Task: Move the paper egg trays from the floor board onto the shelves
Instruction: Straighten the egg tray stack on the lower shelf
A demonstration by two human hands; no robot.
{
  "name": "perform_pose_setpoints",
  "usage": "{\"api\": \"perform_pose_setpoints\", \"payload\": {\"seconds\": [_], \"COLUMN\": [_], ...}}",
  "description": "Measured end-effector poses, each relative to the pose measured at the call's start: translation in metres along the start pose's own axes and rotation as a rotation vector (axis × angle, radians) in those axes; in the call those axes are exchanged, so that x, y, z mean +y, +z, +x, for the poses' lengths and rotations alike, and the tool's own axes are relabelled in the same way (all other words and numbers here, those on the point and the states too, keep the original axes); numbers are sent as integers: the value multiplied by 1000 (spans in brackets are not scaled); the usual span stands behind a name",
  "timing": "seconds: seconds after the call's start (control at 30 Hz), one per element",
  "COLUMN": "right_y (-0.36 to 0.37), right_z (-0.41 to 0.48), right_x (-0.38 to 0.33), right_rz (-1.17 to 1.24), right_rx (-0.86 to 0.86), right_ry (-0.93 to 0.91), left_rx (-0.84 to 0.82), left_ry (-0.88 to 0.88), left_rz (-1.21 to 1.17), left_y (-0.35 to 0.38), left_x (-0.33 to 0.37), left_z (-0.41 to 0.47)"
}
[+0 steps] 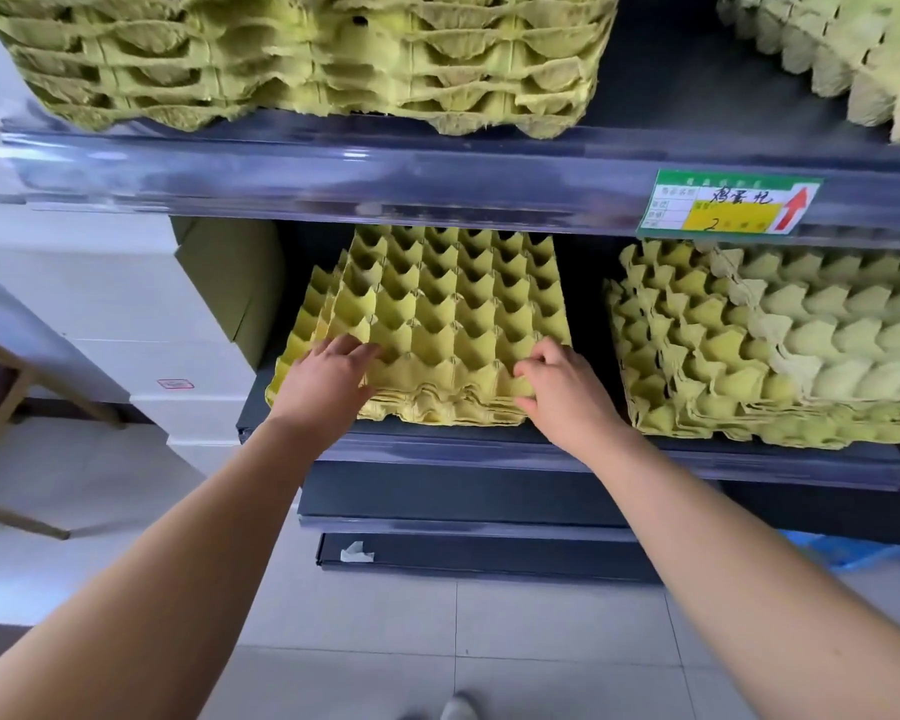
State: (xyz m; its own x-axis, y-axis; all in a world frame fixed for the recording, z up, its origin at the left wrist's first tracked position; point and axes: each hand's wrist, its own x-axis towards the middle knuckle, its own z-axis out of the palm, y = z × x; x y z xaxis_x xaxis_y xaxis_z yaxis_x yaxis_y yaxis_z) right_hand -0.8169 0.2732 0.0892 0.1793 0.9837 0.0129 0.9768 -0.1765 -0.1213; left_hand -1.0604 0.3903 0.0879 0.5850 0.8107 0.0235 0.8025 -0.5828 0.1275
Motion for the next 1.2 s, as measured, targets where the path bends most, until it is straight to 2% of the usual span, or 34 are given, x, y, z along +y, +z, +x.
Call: {"api": "perform_pose_setpoints", "payload": {"seconds": [0.1,0.17,0.33,0.47,0.67,0.93,1.2], "right_y": [16,22,32,39,38,10,-10], "right_z": [-5,-6,-4,-4,2,4,8], "right_x": [11,15,25,31,36,35,29], "right_rz": [57,84,-2,1,52,48,25], "right_rx": [-15,-3,124,82,41,33,-10], "right_ry": [25,6,-14,38,-49,-65,-53], "left_rx": [22,-25,-63,-13,18,12,69], "left_ry": [45,16,-30,-18,56,116,69], "left_rz": [70,75,138,146,124,47,182], "left_y": [8,15,31,38,35,10,15], "left_x": [7,9,7,4,-3,-13,-8], "left_z": [5,6,6,11,13,20,20]}}
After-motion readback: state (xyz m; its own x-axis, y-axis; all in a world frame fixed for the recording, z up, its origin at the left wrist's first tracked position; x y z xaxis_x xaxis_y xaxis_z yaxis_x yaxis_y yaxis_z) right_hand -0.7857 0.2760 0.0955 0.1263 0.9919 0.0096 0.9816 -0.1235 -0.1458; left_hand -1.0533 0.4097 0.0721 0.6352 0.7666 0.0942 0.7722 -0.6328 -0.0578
